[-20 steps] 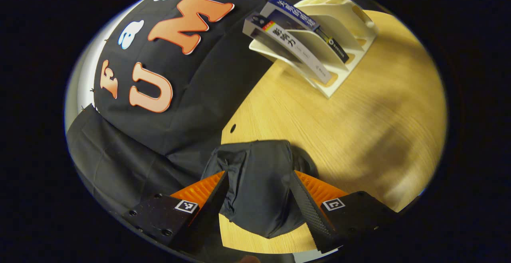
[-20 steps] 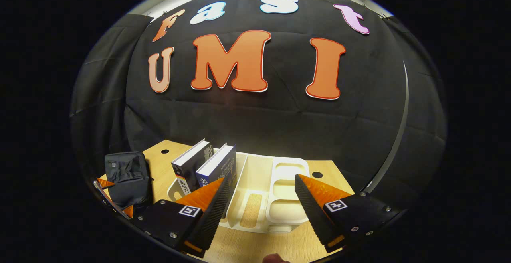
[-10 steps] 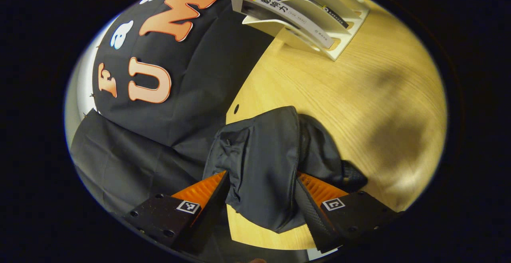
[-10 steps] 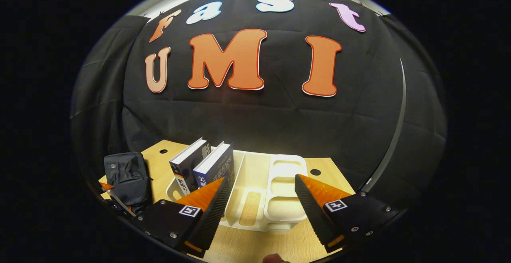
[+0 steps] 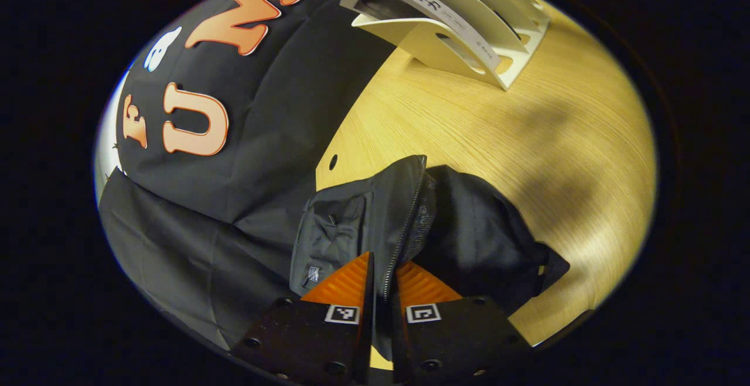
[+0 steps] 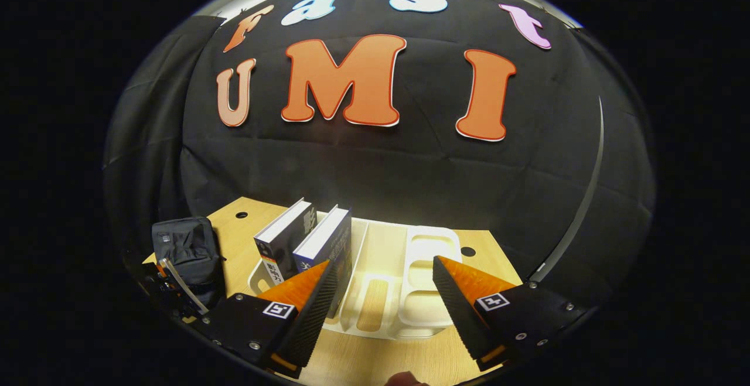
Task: Open the schoolbag, grab two books from the bookshelf and put them into the schoolbag.
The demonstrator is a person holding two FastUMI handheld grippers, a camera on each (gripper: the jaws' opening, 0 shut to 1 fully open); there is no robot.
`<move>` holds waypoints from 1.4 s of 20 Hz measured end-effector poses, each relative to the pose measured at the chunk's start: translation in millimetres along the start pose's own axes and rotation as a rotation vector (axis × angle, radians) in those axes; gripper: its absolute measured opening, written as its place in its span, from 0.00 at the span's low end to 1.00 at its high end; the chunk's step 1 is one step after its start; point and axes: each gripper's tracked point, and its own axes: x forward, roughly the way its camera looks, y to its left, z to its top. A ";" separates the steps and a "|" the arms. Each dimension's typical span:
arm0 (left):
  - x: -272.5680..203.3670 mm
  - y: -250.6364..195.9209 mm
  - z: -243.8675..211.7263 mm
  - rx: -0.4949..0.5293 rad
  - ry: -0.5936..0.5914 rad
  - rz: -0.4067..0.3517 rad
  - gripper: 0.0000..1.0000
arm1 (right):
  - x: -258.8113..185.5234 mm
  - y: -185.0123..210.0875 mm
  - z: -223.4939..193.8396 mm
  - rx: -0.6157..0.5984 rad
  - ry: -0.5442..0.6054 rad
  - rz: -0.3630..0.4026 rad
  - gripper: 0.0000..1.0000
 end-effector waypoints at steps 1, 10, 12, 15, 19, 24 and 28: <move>-0.9 3.1 -1.0 -0.015 0.000 -0.040 0.10 | 0.2 6.8 4.1 0.001 0.007 0.002 0.96; -14.5 74.4 13.1 -0.066 -0.065 -0.347 0.06 | 19.9 72.9 32.7 -0.090 0.144 0.059 0.97; -17.6 91.3 18.5 -0.041 -0.085 -0.380 0.06 | 21.6 84.3 39.9 -0.114 0.181 0.061 0.97; -16.3 116.7 22.5 -0.014 -0.100 -0.429 0.06 | 28.2 101.8 56.5 -0.138 0.201 0.068 0.97; -11.9 149.8 26.5 -0.057 -0.101 -0.520 0.07 | 43.9 114.9 59.3 -0.211 0.275 0.058 0.98; -13.5 189.6 32.1 -0.080 -0.141 -0.552 0.06 | 67.0 122.4 50.0 -0.219 0.404 0.077 0.99; -15.4 203.9 35.1 -0.070 -0.162 -0.574 0.06 | 84.2 120.1 50.3 -0.201 0.482 0.061 1.00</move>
